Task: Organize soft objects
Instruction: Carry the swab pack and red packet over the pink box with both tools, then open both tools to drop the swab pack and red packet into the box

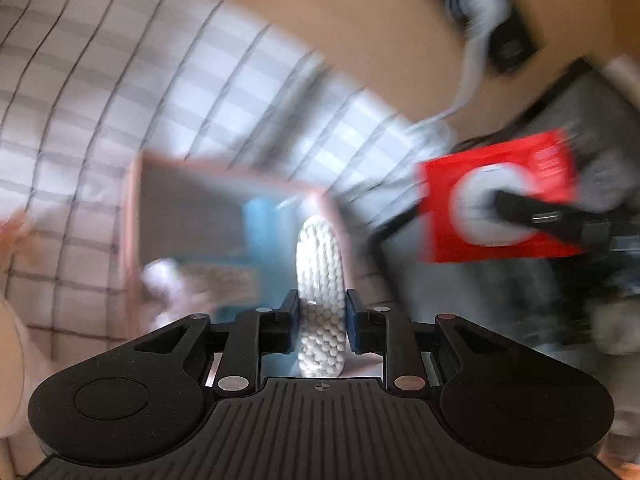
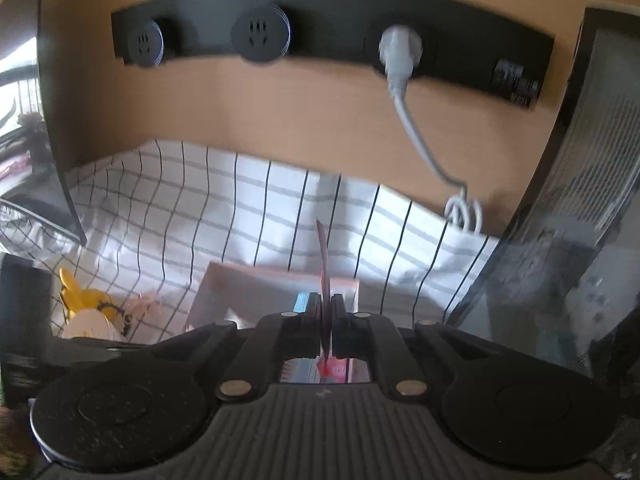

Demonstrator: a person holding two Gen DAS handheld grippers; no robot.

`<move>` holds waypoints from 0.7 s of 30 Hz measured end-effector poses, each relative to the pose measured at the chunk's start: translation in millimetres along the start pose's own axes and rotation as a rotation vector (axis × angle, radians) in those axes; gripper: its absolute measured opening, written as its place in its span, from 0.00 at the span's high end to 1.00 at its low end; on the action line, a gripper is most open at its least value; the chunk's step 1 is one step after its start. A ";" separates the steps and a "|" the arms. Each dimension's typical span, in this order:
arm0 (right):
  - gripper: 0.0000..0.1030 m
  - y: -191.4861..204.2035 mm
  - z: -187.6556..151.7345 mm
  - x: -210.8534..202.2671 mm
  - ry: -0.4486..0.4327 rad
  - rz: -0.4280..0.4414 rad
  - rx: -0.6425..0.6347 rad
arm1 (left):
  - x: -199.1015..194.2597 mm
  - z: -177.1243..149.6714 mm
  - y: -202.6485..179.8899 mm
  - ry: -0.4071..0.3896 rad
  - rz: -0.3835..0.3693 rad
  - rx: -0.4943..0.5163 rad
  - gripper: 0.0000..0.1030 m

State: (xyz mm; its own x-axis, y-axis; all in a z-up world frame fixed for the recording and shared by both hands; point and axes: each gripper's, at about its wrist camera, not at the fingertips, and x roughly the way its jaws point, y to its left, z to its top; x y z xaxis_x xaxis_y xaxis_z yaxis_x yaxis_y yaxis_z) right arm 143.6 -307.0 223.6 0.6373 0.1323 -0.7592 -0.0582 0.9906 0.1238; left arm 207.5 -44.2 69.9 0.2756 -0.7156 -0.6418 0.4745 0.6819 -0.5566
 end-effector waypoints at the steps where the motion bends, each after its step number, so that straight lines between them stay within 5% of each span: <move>1: 0.96 1.1 -2.4 4.0 0.015 0.001 0.004 | 6.5 -3.8 2.2 0.004 0.066 0.020 0.74; 4: 0.96 2.3 -6.7 17.4 0.047 0.013 0.017 | 2.5 -11.4 2.4 -0.033 0.163 0.055 0.74; 8: 0.95 7.2 -2.9 36.6 0.074 0.071 0.066 | -36.5 -14.2 -6.9 -0.145 0.140 0.074 0.74; 15: 0.95 20.9 9.2 99.4 0.099 0.376 0.302 | -104.6 -28.7 -6.1 -0.259 0.105 0.102 0.74; 17: 0.93 22.6 6.2 118.5 0.119 0.343 0.337 | -122.8 -38.2 3.7 -0.261 0.122 0.089 0.74; 21: 0.84 23.1 -9.4 137.1 0.183 0.108 0.267 | -156.8 -65.3 35.9 -0.277 0.176 0.034 0.74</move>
State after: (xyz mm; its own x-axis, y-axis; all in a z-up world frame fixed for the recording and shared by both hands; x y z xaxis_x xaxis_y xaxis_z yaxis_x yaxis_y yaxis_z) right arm 222.4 -265.7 116.3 0.4885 0.2643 -0.8316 0.1005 0.9296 0.3545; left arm 126.7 102.4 116.1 0.5706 -0.6040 -0.5564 0.4258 0.7969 -0.4285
